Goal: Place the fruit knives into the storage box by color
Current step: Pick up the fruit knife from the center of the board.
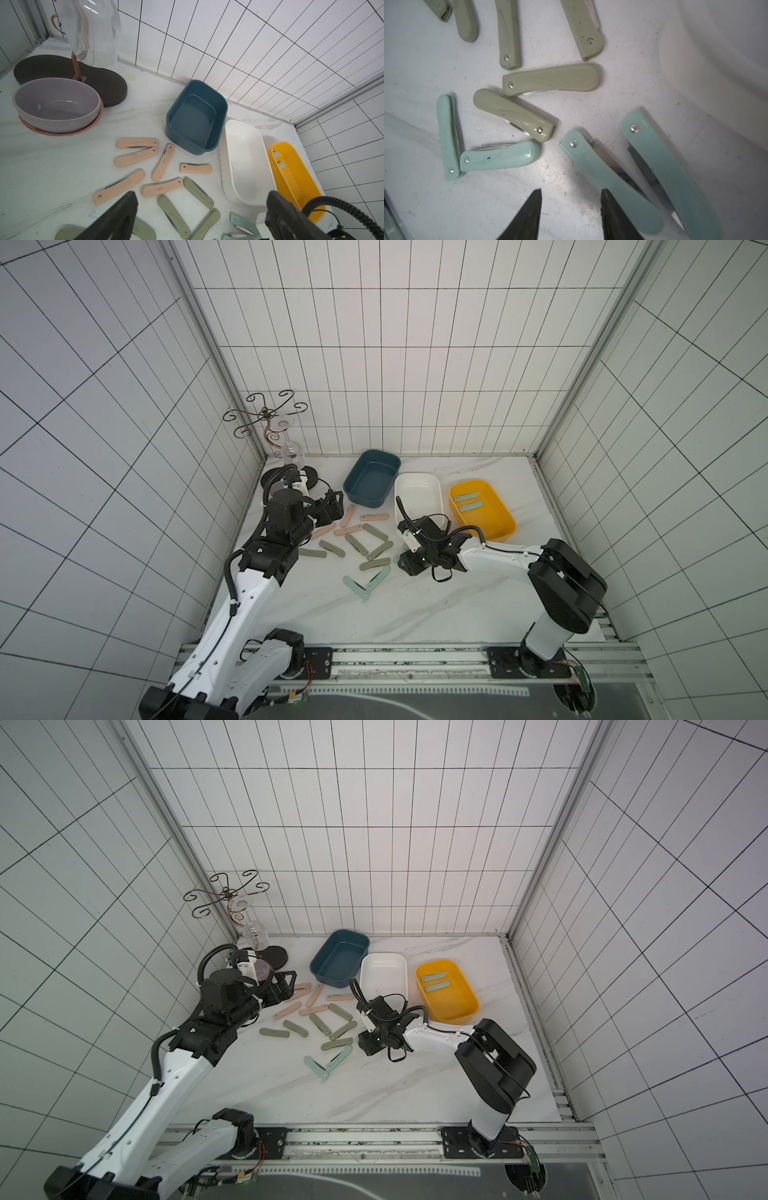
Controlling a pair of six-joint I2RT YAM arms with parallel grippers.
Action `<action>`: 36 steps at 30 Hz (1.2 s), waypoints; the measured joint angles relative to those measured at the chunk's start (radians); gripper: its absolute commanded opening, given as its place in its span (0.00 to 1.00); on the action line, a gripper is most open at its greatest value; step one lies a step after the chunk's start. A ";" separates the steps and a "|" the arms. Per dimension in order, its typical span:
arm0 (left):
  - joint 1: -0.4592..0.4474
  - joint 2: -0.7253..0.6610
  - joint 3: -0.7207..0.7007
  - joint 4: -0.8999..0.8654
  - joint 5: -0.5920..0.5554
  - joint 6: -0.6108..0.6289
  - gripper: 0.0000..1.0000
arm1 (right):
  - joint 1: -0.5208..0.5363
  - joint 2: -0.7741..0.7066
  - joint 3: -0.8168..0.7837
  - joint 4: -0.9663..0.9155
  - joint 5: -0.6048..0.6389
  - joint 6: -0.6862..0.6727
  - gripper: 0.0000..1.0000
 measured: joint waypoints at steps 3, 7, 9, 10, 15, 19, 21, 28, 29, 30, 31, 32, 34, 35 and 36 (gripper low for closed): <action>0.000 0.000 0.000 0.001 0.000 0.000 0.97 | 0.000 0.000 0.002 -0.003 0.020 -0.005 0.49; 0.000 0.000 0.000 0.002 0.000 0.000 0.97 | -0.007 0.016 0.002 -0.005 0.044 -0.017 0.49; 0.000 0.000 0.000 0.002 0.000 0.000 0.97 | -0.017 0.034 0.002 -0.005 0.053 -0.028 0.49; 0.000 0.000 0.000 0.002 0.000 0.000 0.97 | -0.023 0.038 0.006 -0.003 0.056 -0.031 0.49; 0.000 0.000 0.000 0.002 0.000 0.000 0.97 | -0.050 0.056 0.011 -0.010 0.064 -0.046 0.49; 0.000 0.000 0.000 0.002 0.000 0.000 0.97 | -0.058 0.058 0.011 -0.013 0.063 -0.051 0.49; 0.000 0.000 0.000 0.002 0.000 0.000 0.97 | -0.058 0.058 0.011 -0.015 0.062 -0.052 0.49; 0.000 0.000 -0.004 0.003 0.000 0.000 0.97 | -0.055 0.058 0.011 -0.024 0.019 -0.056 0.49; 0.000 -0.001 -0.004 0.003 0.000 0.000 0.97 | -0.052 0.058 0.011 -0.026 0.013 -0.056 0.49; 0.000 -0.002 -0.004 0.003 0.000 0.000 0.97 | -0.050 0.058 0.011 -0.027 0.005 -0.056 0.49; 0.000 -0.003 -0.005 0.003 0.000 0.000 0.97 | -0.046 0.058 0.011 -0.029 0.000 -0.056 0.49; 0.000 -0.003 -0.005 0.003 0.000 0.000 0.97 | -0.041 0.058 0.011 -0.030 -0.008 -0.056 0.49; 0.000 -0.004 -0.005 0.003 0.000 0.000 0.97 | -0.030 0.058 0.011 -0.031 -0.018 -0.055 0.49; 0.000 -0.004 -0.005 0.003 0.000 -0.001 0.97 | -0.024 0.058 0.011 -0.031 -0.023 -0.054 0.49; 0.000 -0.004 -0.005 0.003 0.000 -0.002 0.97 | -0.017 0.057 0.011 -0.031 -0.027 -0.054 0.49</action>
